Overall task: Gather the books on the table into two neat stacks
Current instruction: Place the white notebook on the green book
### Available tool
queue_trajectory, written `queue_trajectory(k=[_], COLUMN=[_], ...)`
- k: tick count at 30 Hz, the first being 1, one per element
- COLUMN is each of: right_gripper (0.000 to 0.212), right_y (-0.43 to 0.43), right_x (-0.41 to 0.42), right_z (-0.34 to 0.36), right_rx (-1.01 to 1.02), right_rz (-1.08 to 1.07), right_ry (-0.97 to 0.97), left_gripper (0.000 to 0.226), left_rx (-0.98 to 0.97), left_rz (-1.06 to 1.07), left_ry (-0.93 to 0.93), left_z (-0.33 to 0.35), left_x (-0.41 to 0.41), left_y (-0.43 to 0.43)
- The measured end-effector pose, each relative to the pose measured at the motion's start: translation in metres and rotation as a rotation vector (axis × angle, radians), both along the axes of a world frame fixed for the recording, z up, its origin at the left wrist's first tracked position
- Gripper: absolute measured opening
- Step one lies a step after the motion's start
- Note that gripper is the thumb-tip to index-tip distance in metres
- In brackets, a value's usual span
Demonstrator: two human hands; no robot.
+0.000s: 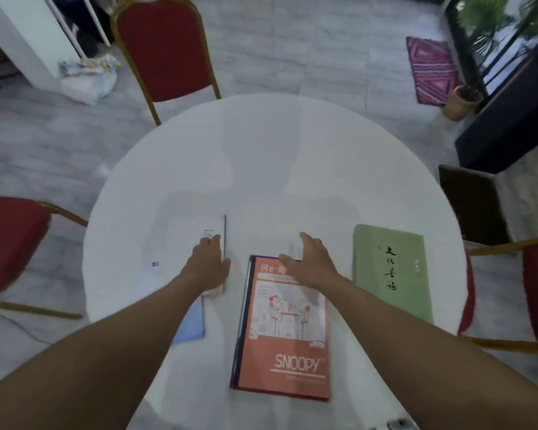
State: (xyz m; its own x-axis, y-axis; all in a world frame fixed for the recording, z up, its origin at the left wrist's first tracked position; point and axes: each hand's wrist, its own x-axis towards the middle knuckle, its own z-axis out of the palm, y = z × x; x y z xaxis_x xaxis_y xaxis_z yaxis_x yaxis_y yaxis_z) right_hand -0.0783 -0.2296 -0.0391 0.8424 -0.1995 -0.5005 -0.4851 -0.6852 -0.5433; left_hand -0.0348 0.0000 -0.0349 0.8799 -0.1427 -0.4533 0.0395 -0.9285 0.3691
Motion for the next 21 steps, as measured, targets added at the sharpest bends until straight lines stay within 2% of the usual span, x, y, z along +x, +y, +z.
queue_trajectory(k=[5, 11, 14, 18, 21], right_gripper=[0.087, 0.083, 0.078, 0.058, 0.056], right_y=[0.047, 0.091, 0.107, 0.121, 0.133], right_x=[0.015, 0.026, 0.031, 0.037, 0.04], right_z=[-0.01, -0.024, -0.029, -0.036, -0.037], right_rx=[0.068, 0.027, -0.053, -0.239, -0.265], right_rz=[0.07, 0.261, 0.332, 0.462, 0.507], right_ry=[0.017, 0.021, 0.014, -0.029, -0.015], left_gripper=[0.067, 0.064, 0.063, 0.067, 0.068], left_rx=[0.045, 0.114, 0.138, 0.091, 0.061], left_rz=[0.063, 0.101, 0.145, 0.21, 0.269], left_ry=[0.021, -0.001, -0.01, 0.017, 0.035], left_z=[-0.01, -0.022, -0.028, -0.034, -0.034], left_x=[-0.002, -0.006, -0.007, -0.006, -0.001], left_y=[0.047, 0.082, 0.091, 0.095, 0.092])
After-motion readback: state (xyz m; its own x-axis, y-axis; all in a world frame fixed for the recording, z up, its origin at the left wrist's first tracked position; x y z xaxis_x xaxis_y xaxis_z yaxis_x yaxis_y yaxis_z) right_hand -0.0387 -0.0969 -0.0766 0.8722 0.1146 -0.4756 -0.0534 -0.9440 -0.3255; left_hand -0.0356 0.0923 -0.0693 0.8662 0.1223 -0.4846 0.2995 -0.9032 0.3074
